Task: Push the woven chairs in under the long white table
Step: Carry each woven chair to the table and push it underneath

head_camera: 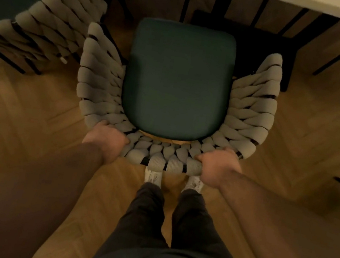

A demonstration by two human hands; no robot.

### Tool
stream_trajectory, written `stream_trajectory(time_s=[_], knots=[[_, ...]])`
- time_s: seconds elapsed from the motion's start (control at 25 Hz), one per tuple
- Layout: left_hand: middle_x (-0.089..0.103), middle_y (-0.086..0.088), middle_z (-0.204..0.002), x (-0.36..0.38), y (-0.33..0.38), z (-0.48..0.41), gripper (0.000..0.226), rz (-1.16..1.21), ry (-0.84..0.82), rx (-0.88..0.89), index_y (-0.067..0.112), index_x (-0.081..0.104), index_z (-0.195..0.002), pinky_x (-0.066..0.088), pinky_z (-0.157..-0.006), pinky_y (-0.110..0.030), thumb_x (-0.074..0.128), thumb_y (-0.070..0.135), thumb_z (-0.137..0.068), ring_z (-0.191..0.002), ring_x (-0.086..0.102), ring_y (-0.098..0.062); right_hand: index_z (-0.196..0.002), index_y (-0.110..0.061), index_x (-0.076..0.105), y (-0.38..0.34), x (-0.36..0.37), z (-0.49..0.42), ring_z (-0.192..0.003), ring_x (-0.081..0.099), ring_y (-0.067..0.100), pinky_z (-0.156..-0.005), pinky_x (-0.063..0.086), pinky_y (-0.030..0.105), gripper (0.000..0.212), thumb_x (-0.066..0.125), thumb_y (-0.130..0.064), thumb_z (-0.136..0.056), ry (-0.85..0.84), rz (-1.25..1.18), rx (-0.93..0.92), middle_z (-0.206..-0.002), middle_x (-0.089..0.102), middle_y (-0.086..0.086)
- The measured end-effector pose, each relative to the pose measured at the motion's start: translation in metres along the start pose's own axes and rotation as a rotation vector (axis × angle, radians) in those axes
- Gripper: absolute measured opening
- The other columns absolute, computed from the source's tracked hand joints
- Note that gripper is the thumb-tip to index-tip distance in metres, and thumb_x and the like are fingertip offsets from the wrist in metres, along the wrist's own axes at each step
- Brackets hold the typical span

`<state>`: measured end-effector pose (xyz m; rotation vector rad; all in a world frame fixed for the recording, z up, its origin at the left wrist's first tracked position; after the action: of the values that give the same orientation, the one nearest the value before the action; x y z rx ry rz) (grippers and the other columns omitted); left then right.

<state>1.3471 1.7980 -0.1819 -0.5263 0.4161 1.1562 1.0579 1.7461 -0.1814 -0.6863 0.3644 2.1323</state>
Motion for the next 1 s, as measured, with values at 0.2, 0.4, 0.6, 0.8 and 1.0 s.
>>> stream_trajectory(time_s=[0.2, 0.4, 0.6, 0.8, 1.0], knots=[[0.053, -0.001, -0.153, -0.021, 0.034, 0.0, 0.061, 0.149, -0.124, 0.016, 0.036, 0.042, -0.155, 0.031, -0.121, -0.047, 0.057, 0.031, -0.096, -0.14, 0.048, -0.026, -0.141, -0.047, 0.059, 0.024, -0.01, 0.009, -0.115, 0.063, 0.019, -0.098, 0.043, 0.039, 0.062, 0.055, -0.074, -0.086, -0.038, -0.071, -0.07, -0.122, 0.071, -0.01], [0.056, 0.002, -0.151, -0.025, 0.078, -0.009, 0.085, 0.348, -0.072, 0.113, 0.042, 0.026, -0.162, 0.053, -0.104, -0.04, 0.066, 0.042, -0.087, -0.132, 0.057, -0.023, -0.148, -0.035, 0.058, 0.084, -0.027, 0.007, -0.139, 0.052, 0.019, -0.127, 0.018, 0.052, 0.061, 0.038, -0.07, -0.101, 0.302, -0.178, 0.096, -0.144, 0.065, -0.005], [0.062, 0.001, -0.141, -0.026, 0.082, -0.013, 0.08, 0.326, -0.087, 0.077, 0.04, 0.035, -0.159, 0.054, -0.1, -0.041, 0.067, 0.039, -0.086, -0.125, 0.061, -0.024, -0.162, -0.018, 0.035, 0.151, -0.028, -0.011, -0.161, 0.009, 0.032, -0.128, 0.023, 0.054, 0.081, 0.071, -0.021, -0.09, 0.614, -0.475, 0.381, -0.176, 0.011, 0.007], [0.065, 0.005, -0.135, -0.027, 0.08, -0.009, 0.072, 0.361, -0.062, 0.089, 0.047, 0.04, -0.152, 0.054, -0.1, -0.041, 0.064, 0.037, -0.085, -0.121, 0.063, -0.023, -0.16, -0.014, 0.022, 0.167, 0.003, -0.04, -0.126, 0.056, 0.033, -0.107, 0.051, 0.044, 0.093, 0.081, -0.022, -0.088, 0.457, -1.443, 0.734, -0.152, 0.049, 0.016], [0.064, 0.008, -0.137, -0.034, 0.077, 0.0, 0.062, 0.38, -0.01, 0.1, 0.054, 0.042, -0.148, 0.052, -0.101, -0.04, 0.057, 0.037, -0.09, -0.123, 0.062, -0.021, -0.119, -0.018, 0.052, 0.166, 0.002, -0.05, -0.111, 0.063, 0.03, -0.099, 0.058, 0.05, 0.037, 0.073, -0.008, -0.091, 0.51, -1.672, 0.745, -0.12, 0.062, 0.01]])
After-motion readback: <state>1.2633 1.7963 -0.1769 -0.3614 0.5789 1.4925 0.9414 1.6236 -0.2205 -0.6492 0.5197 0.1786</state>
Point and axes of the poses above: each hand's wrist, its own z-axis away from the middle knuckle, its own x-axis out of the palm, y = z × x, the point moved 4 cm from there along -z, towards the middle knuckle
